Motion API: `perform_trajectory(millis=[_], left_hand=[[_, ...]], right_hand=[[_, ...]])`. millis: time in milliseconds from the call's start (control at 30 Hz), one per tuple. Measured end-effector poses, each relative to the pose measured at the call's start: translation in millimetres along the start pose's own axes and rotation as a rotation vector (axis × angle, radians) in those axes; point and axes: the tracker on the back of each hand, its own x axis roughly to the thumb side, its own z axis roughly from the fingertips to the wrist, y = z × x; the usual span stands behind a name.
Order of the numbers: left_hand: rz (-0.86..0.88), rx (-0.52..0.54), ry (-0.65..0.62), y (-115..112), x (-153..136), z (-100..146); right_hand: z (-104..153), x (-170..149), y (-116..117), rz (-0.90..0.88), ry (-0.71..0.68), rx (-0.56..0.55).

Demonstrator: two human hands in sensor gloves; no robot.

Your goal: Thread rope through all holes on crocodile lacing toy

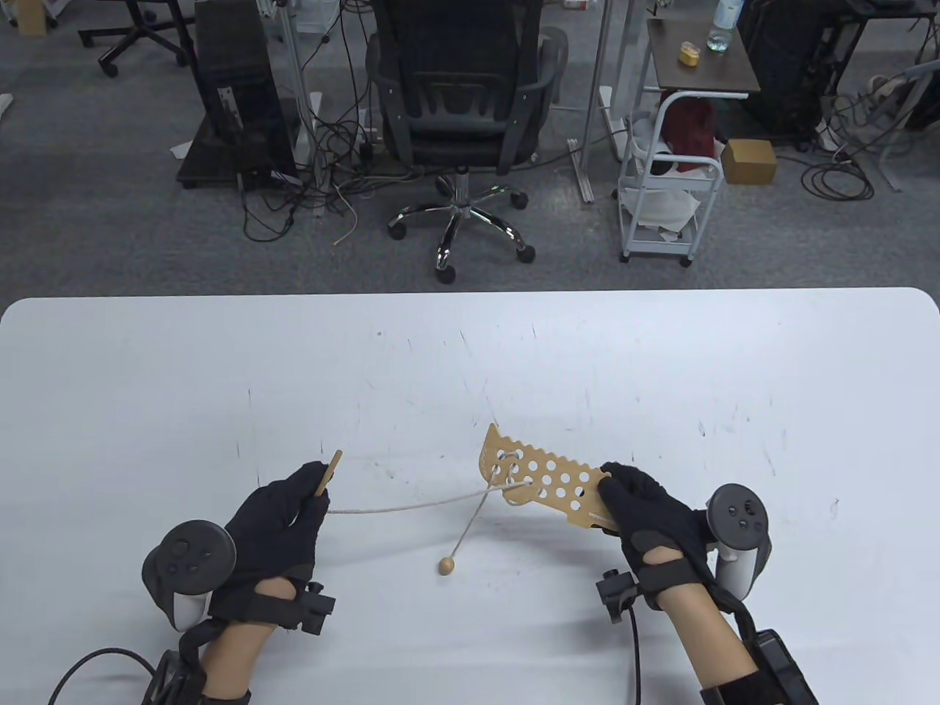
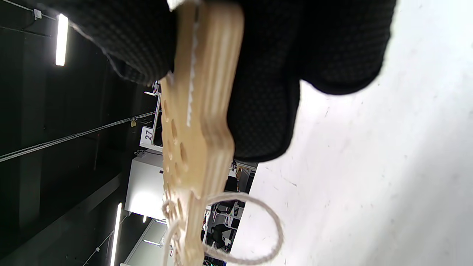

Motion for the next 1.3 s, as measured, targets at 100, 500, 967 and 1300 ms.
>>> perform_trajectory(millis=[100,500,967,1300], left_hand=[[0.013,0.014,0.011,4.9,-3.1,-0.8],[0.046,0.104,0.075,22.1,-11.3,-0.9],[0.106,0.172,0.122,43.3,-23.5,-1.8],[0.137,0.218,0.148,50.4,-30.8,-1.5]], right_hand=[[-2.9,-1.4,-5.1,0.01,0.007,-0.014],[-10.8,-7.4,-19.9,0.051,0.024,-0.069],[-17.1,-12.2,-39.3,0.095,0.033,-0.153],[-20.2,-14.8,-48.0,0.117,0.042,-0.195]])
